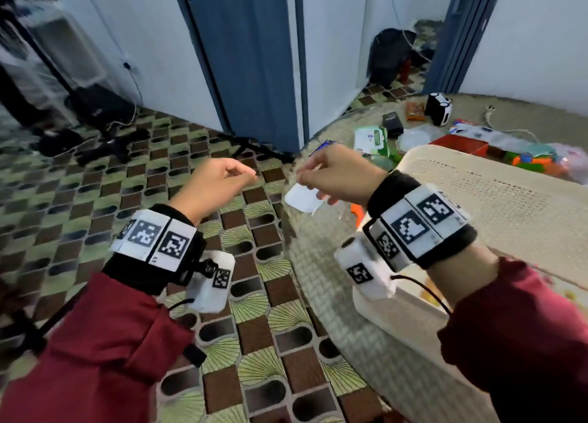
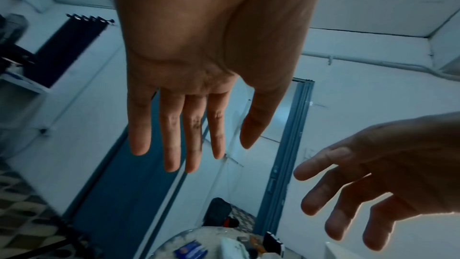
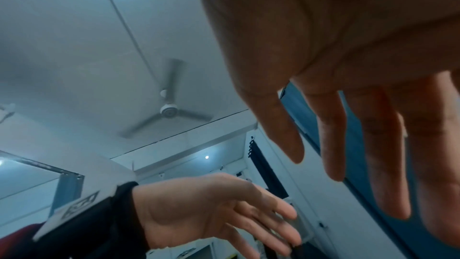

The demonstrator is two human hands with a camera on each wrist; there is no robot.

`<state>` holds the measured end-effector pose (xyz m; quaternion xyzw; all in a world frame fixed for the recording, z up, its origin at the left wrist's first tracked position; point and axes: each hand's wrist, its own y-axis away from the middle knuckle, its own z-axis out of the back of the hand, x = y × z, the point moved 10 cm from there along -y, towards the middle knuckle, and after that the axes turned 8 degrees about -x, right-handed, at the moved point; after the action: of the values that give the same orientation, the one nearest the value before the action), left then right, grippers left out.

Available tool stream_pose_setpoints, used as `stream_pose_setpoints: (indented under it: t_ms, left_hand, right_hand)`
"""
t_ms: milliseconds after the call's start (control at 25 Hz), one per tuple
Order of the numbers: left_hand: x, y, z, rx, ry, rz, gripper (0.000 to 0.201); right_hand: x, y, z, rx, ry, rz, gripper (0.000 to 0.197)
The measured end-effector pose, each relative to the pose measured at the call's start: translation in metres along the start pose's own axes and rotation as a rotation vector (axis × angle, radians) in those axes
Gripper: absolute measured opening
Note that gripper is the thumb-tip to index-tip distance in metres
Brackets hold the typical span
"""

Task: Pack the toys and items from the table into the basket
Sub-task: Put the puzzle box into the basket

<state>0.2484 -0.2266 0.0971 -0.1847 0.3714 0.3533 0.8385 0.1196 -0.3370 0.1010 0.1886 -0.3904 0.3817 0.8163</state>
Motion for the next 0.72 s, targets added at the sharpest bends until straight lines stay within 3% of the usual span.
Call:
stream_pose_setpoints:
  t_ms: [160,360,520,720]
  left_hand:
    - [0.097,0.017,0.031,0.01,0.029,0.134,0.008]
    - [0.206,0.044,0.043,0.034,0.01,0.26,0.011]
    - [0.267,0.053,0.029,0.058,0.028,0.344,0.016]
    - [0.307,0.018,0.007,0.096,0.087,0.389,0.02]
  right_hand:
    - [0.008,-0.005,-0.102,0.119,-0.024,-0.056,0.015]
    - [-0.036,0.0,-0.198,0.23,-0.01,-0.177,0.022]
    - [-0.079,0.001,-0.236,0.248,-0.027,-0.25,0.024]
    - [-0.125,-0.032,-0.256,0.194,-0.068,-0.387,0.024]
